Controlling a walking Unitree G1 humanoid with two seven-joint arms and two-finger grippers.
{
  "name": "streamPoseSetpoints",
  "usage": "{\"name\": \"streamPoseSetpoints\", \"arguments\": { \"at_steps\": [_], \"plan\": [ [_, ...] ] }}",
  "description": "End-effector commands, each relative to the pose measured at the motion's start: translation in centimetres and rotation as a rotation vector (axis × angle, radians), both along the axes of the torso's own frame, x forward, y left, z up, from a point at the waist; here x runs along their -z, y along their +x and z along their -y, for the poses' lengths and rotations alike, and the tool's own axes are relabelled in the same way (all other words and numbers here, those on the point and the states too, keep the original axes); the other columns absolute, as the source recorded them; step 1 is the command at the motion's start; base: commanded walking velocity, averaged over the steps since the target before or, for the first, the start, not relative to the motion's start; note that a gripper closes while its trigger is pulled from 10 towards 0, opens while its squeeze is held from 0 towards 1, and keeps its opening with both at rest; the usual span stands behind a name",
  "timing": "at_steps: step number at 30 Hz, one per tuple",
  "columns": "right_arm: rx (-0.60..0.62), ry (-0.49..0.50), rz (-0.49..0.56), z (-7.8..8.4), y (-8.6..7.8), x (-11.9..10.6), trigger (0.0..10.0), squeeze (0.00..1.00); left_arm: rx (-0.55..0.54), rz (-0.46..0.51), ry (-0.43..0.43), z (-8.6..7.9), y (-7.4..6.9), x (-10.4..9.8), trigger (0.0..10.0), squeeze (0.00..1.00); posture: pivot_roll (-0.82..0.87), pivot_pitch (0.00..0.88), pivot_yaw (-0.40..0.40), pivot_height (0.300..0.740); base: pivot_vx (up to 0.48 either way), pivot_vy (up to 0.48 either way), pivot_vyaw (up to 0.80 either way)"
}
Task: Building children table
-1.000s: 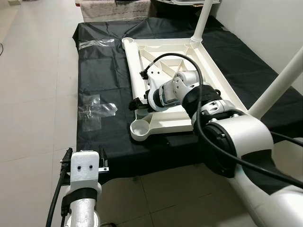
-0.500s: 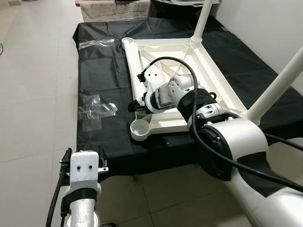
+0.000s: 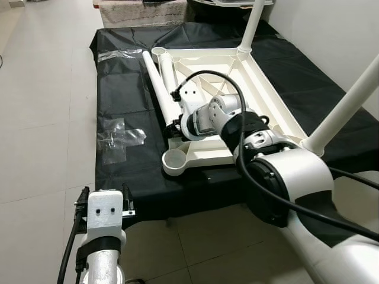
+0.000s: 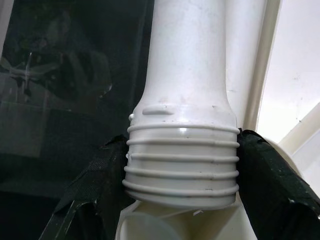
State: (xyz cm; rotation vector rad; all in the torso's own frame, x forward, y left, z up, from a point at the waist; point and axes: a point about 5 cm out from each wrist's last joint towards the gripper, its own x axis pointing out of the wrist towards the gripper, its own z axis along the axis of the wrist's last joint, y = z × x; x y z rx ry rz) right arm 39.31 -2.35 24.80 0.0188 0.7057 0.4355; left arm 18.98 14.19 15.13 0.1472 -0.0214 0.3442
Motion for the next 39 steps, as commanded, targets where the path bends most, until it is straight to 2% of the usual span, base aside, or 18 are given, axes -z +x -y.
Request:
{"name": "streamPoseSetpoints", "arguments": {
  "at_steps": [1, 5, 7, 9, 11, 13, 15, 17, 19, 21, 22, 24, 26, 28, 29, 31, 36, 39],
  "plan": [
    [-0.016, 0.014, 0.001, -0.4, -0.1, 0.6, 0.0, 0.00, -0.023, 0.001, -0.041, 0.3, -0.2, 0.0, 10.0, 0.00, 0.02, 0.194, -0.119, 0.740, 0.000, 0.000, 0.00],
    [-0.029, 0.091, 0.056, -0.6, 0.2, 0.0, 0.0, 0.00, -0.022, 0.002, -0.039, 0.2, -0.2, 0.1, 10.0, 0.00, 0.02, 0.187, -0.119, 0.740, 0.000, 0.000, 0.00],
    [-0.033, 0.226, 0.126, -0.5, 0.8, -1.3, 0.0, 0.00, -0.017, 0.008, -0.046, 0.0, -0.1, 0.0, 10.0, 0.00, 0.03, 0.174, -0.105, 0.740, 0.000, 0.000, 0.00],
    [-0.033, 0.226, 0.126, -0.5, 0.8, -1.3, 0.0, 0.00, -0.017, 0.008, -0.046, 0.0, -0.1, 0.0, 10.0, 0.00, 0.03, 0.174, -0.105, 0.740, 0.000, 0.000, 0.00],
    [-0.056, 0.422, 0.201, 0.2, 1.3, -3.2, 0.0, 0.00, -0.015, 0.014, -0.047, -0.5, 0.2, 0.0, 10.0, 0.00, 0.04, 0.160, -0.088, 0.740, 0.000, 0.000, 0.00],
    [-0.067, 0.475, 0.231, 0.5, 1.4, -3.8, 0.0, 0.00, -0.016, 0.015, -0.045, -0.6, 0.3, 0.0, 10.0, 0.00, 0.04, 0.160, -0.088, 0.740, 0.000, 0.000, 0.00],
    [-0.030, 0.573, 0.294, 2.4, 2.0, -4.5, 0.0, 0.00, -0.013, 0.018, -0.028, -1.0, 0.6, -0.1, 10.0, 0.00, 0.05, 0.141, -0.066, 0.740, 0.000, 0.000, 0.00],
    [0.008, 0.595, 0.307, 3.4, 2.2, -4.3, 0.0, 0.00, -0.010, 0.021, -0.020, -1.2, 0.7, -0.1, 10.0, 0.00, 0.05, 0.139, -0.064, 0.740, 0.000, 0.000, 0.00],
    [0.008, 0.595, 0.307, 3.4, 2.2, -4.3, 0.0, 0.00, -0.010, 0.021, -0.020, -1.2, 0.7, -0.1, 10.0, 0.00, 0.05, 0.139, -0.064, 0.740, 0.000, 0.000, 0.00],
    [0.110, 0.499, 0.355, 5.6, 2.8, -3.3, 0.0, 0.00, -0.002, 0.030, -0.011, -1.2, 0.8, -0.4, 10.0, 0.00, 0.06, 0.132, -0.052, 0.740, 0.000, 0.000, 0.00],
    [0.110, 0.499, 0.355, 5.6, 2.8, -3.3, 0.0, 0.00, -0.002, 0.030, -0.011, -1.2, 0.8, -0.4, 10.0, 0.00, 0.06, 0.132, -0.052, 0.740, 0.000, 0.000, 0.00],
    [0.213, 0.505, 0.382, 7.9, 3.2, -2.7, 0.0, 0.00, 0.002, 0.036, -0.008, -1.2, 0.9, -0.6, 10.0, 0.00, 0.06, 0.129, -0.051, 0.740, 0.000, 0.000, 0.00],
    [0.223, 0.545, 0.406, 9.0, 3.2, -2.6, 0.0, 0.00, 0.000, 0.044, -0.033, -1.4, 1.0, -0.6, 10.0, 0.00, 0.06, 0.129, -0.048, 0.740, 0.000, 0.000, 0.00],
    [0.205, 0.584, 0.409, 9.6, 3.1, -2.0, 0.0, 0.00, -0.044, 0.041, -0.185, -2.3, 1.3, -0.3, 10.0, 0.00, 0.06, 0.127, -0.045, 0.740, 0.000, 0.000, 0.00],
    [0.205, 0.584, 0.409, 9.6, 3.1, -2.0, 0.0, 0.00, -0.044, 0.041, -0.185, -2.3, 1.3, -0.3, 10.0, 0.00, 0.06, 0.127, -0.045, 0.740, 0.000, 0.000, 0.00],
    [0.225, 0.609, 0.401, 10.6, 3.0, -1.0, 0.0, 0.00, -0.081, 0.054, -0.294, -3.5, 1.5, -0.3, 10.0, 0.00, 0.06, 0.120, -0.040, 0.740, 0.000, 0.000, 0.00],
    [0.260, 0.577, 0.416, 12.4, 2.9, 0.4, 0.0, 0.00, -0.072, 0.071, -0.304, -5.0, 2.0, -0.6, 10.0, 0.00, 0.07, 0.117, -0.038, 0.740, 0.000, 0.000, 0.00],
    [0.271, 0.618, 0.406, 13.2, 2.6, 1.1, 0.0, 0.00, -0.079, 0.083, -0.314, -5.4, 2.2, -0.8, 10.0, 0.00, 0.06, 0.111, -0.033, 0.740, 0.000, 0.000, 0.00]
  ]
}}
